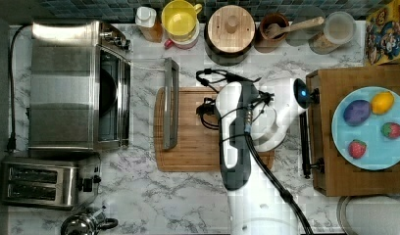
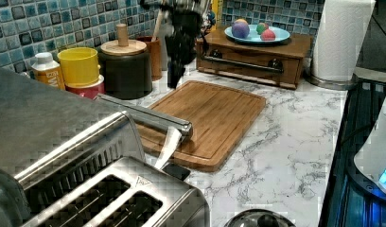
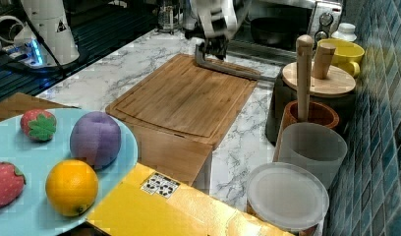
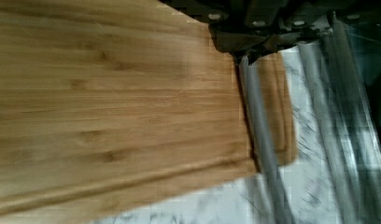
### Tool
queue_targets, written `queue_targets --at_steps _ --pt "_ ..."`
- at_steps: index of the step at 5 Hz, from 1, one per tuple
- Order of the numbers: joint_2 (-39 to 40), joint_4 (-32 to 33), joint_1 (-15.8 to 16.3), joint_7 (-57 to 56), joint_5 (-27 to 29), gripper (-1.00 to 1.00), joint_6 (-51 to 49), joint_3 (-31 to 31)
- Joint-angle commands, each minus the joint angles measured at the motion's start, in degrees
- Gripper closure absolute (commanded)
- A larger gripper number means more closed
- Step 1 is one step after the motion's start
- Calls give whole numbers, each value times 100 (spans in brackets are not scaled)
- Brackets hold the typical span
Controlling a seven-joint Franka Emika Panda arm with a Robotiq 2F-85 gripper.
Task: Close the oven.
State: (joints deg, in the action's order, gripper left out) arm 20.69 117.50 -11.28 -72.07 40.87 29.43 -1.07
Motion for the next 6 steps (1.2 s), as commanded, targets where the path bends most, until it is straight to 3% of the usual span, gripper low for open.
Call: queue_targets --at_steps 1,4,5,6 --pt "-414 56 -24 -1585 1990 100 769 -747" --pt "788 -1007 362 -586 792 100 278 -953" --pt "1017 -1175 411 -390 557 100 338 -1037" --pt "997 -1185 332 -315 727 100 289 -1080"
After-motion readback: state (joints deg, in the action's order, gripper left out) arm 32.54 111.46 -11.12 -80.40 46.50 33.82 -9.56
